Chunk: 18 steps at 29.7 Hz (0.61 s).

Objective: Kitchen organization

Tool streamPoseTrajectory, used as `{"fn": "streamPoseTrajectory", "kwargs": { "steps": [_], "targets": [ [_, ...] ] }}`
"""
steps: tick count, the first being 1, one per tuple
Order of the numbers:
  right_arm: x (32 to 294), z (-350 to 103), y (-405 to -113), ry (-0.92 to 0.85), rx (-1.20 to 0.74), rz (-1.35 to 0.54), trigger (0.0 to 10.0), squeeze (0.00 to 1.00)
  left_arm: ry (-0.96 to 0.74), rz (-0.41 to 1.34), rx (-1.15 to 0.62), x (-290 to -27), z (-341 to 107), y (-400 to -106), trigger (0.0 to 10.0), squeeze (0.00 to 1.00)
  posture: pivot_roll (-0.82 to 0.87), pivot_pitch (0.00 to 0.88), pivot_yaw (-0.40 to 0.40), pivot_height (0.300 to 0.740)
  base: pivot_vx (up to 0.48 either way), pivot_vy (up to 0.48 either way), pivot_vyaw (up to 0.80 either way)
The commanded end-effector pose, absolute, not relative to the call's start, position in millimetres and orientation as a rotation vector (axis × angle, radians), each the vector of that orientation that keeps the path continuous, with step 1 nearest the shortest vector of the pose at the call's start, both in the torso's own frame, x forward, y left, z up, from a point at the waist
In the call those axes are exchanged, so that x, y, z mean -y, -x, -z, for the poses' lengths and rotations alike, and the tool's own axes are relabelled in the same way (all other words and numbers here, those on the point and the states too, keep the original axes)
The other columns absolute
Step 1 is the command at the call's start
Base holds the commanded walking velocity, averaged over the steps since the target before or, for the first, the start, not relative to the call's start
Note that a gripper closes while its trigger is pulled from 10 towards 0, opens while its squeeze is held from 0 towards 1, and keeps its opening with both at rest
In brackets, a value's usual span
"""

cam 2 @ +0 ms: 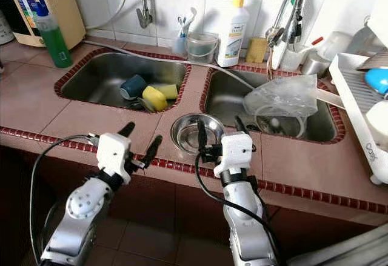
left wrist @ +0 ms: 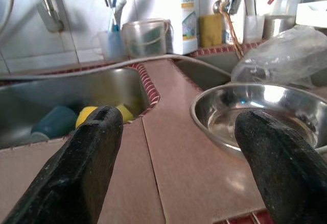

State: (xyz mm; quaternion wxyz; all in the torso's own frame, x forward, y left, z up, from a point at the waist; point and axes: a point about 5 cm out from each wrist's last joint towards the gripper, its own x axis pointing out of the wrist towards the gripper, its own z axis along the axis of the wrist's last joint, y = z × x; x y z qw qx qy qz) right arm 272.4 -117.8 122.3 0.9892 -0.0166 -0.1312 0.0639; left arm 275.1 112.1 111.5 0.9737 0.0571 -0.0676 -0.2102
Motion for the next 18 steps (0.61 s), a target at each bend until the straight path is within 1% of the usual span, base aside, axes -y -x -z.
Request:
{"fn": "streamPoseTrajectory", "kwargs": {
  "steps": [1, 3, 8, 11, 18],
  "targets": [
    [122.7, -125.1, -270.9, 0.032, 0.281, -0.104, 10.0, 0.0, -0.12, 0.415, 0.156, -114.1, -116.7, -274.7, 10.0, 0.0, -0.07, 0.037, -0.016, 0.74, 0.0, 0.0, 0.0],
    [132.3, -121.5, -263.5, 0.053, 0.275, -0.06, 10.0, 0.0, -0.096, 0.36, 0.144, -121.8, -115.6, -275.9, 10.0, 0.0, -0.08, 0.034, -0.014, 0.74, 0.0, 0.0, 0.0],
    [140.2, -115.2, -257.9, 0.075, 0.257, -0.038, 10.0, 0.0, -0.068, 0.293, 0.134, -130.6, -115.5, -282.5, 10.0, 0.0, -0.09, 0.03, -0.01, 0.74, 0.0, 0.0, 0.0],
    [142.1, -115.2, -259.5, 0.081, 0.257, -0.038, 10.0, 0.0, -0.059, 0.263, 0.142, -134.5, -117.5, -286.7, 10.0, 0.0, -0.1, 0.027, -0.01, 0.74, 0.0, 0.0, 0.0],
    [138.6, -120.8, -270.0, 0.084, 0.271, -0.069, 10.0, 0.0, -0.071, 0.107, 0.151, -155.2, -121.6, -295.9, 10.0, 0.0, -0.07, 0.008, -0.026, 0.74, 0.0, 0.0, 0.0]
  ]
}}
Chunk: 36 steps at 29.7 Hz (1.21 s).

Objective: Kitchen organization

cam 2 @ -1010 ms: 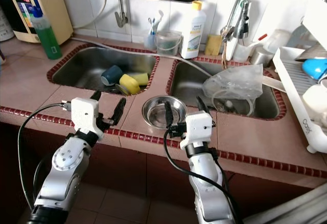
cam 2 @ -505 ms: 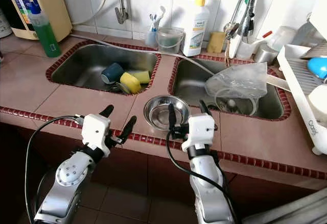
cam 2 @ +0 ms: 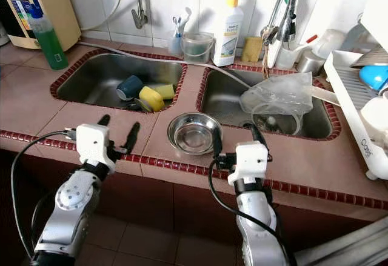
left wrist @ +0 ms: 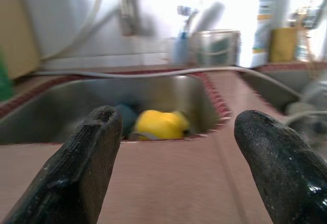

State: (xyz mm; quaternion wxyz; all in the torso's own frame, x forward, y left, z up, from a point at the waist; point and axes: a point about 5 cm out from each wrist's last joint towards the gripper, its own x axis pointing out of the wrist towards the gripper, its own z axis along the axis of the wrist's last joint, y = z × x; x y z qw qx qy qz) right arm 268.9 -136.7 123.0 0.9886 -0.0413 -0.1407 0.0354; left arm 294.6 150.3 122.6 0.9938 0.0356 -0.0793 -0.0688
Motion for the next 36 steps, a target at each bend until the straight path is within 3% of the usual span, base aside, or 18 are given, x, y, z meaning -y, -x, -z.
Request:
{"fn": "streamPoseTrajectory", "kwargs": {
  "steps": [1, 8, 15, 36],
  "targets": [
    [138.0, -120.6, -271.3, 0.083, 0.269, -0.072, 10.0, 0.0, -0.064, 0.079, 0.145, -159.2, -121.0, -296.7, 10.0, 0.0, -0.07, 0.005, -0.032, 0.74, 0.0, 0.0, 0.0],
    [136.6, -121.3, -285.5, 0.075, 0.26, -0.083, 10.0, 0.0, -0.021, -0.021, 0.099, -175.4, -116.6, -300.6, 10.0, 0.0, -0.04, 0.0, -0.041, 0.74, 0.0, 0.0, 0.0],
    [133.1, -122.1, -291.4, 0.06, 0.27, -0.105, 10.0, 0.0, -0.041, -0.029, 0.099, -172.7, -116.6, -305.3, 10.0, 0.0, -0.04, 0.0, -0.027, 0.74, 0.0, 0.0, 0.0],
    [132.5, -114.2, -288.4, 0.071, 0.255, -0.127, 10.0, 0.0, -0.104, 0.185, 0.141, -142.4, -113.6, -292.2, 10.0, 0.0, -0.05, 0.0, -0.029, 0.74, 0.0, 0.0, 0.0]
  ]
}}
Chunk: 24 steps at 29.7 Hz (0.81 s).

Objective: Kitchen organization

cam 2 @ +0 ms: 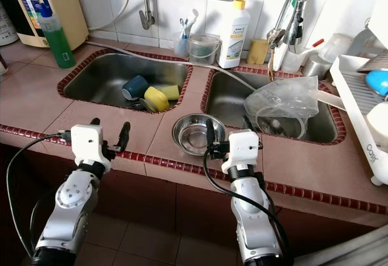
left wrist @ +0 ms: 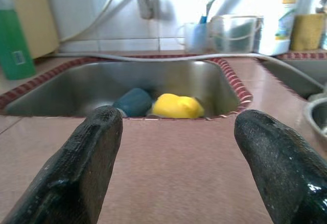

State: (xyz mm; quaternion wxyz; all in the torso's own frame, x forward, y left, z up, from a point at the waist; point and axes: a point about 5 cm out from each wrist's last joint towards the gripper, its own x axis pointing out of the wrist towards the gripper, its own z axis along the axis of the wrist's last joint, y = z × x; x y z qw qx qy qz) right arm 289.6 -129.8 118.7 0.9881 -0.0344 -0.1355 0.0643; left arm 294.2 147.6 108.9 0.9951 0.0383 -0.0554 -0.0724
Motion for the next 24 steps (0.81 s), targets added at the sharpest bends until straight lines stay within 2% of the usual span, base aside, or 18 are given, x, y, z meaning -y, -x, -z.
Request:
{"fn": "streamPoseTrajectory", "kwargs": {
  "steps": [1, 5, 16, 24],
  "targets": [
    [132.5, -114.2, -288.4, 0.071, 0.255, -0.127, 10.0, 0.0, -0.104, 0.185, 0.141, -142.4, -113.6, -292.2, 10.0, 0.0, -0.05, 0.0, -0.029, 0.74, 0.0, 0.0, 0.0],
    [134.8, -113.5, -290.3, 0.078, 0.246, -0.125, 10.0, 0.0, -0.144, 0.273, 0.148, -131.0, -113.0, -286.6, 10.0, 0.0, -0.05, 0.0, -0.027, 0.74, 0.0, 0.0, 0.0],
    [136.5, -116.7, -294.7, 0.076, 0.241, -0.126, 10.0, 0.0, -0.149, 0.372, 0.149, -123.1, -119.5, -284.8, 10.0, 0.0, -0.07, 0.003, -0.008, 0.74, 0.0, 0.0, 0.0],
    [136.6, -117.4, -290.6, 0.062, 0.235, -0.114, 10.0, 0.0, -0.129, 0.421, 0.128, -118.5, -121.3, -277.6, 10.0, 0.0, -0.07, 0.042, -0.003, 0.74, 0.0, 0.0, 0.0]
  ]
}}
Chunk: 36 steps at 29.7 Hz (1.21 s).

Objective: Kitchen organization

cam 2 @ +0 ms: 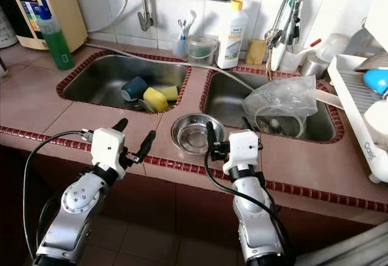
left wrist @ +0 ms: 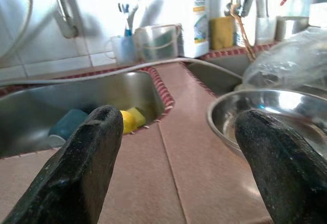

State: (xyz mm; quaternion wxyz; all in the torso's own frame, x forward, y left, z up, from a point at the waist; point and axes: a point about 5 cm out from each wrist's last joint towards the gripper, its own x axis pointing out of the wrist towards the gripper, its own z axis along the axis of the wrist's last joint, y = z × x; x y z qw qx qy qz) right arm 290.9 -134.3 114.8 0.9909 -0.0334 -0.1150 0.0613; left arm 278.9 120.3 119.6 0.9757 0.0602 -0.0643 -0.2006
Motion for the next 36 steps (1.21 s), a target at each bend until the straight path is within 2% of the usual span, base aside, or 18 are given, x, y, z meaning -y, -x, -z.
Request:
{"fn": "streamPoseTrajectory", "kwargs": {
  "steps": [1, 10, 20, 36],
  "targets": [
    [136.4, -117.5, -290.1, 0.057, 0.232, -0.111, 10.0, 0.0, -0.127, 0.43, 0.124, -117.9, -121.5, -275.3, 10.0, 0.0, -0.07, 0.055, -0.001, 0.74, 0.0, 0.0, 0.0],
    [132.4, -123.0, -285.7, 0.028, 0.235, -0.106, 10.0, 0.0, -0.109, 0.48, 0.101, -115.0, -124.3, -263.9, 10.0, 0.0, -0.07, 0.103, 0.005, 0.74, 0.0, 0.0, 0.0],
    [135.0, -125.6, -285.0, 0.0, 0.217, -0.086, 10.0, 0.0, -0.115, 0.651, 0.08, -101.8, -126.6, -237.0, 10.0, 0.0, -0.07, 0.141, 0.022, 0.74, 0.0, 0.0, 0.0],
    [134.8, -132.6, -297.1, -0.136, 0.127, -0.043, 10.0, 0.0, -0.066, 0.661, 0.076, -97.6, -137.7, -225.7, 10.0, 0.0, -0.05, 0.174, 0.012, 0.74, 0.0, 0.0, 0.0]
  ]
}}
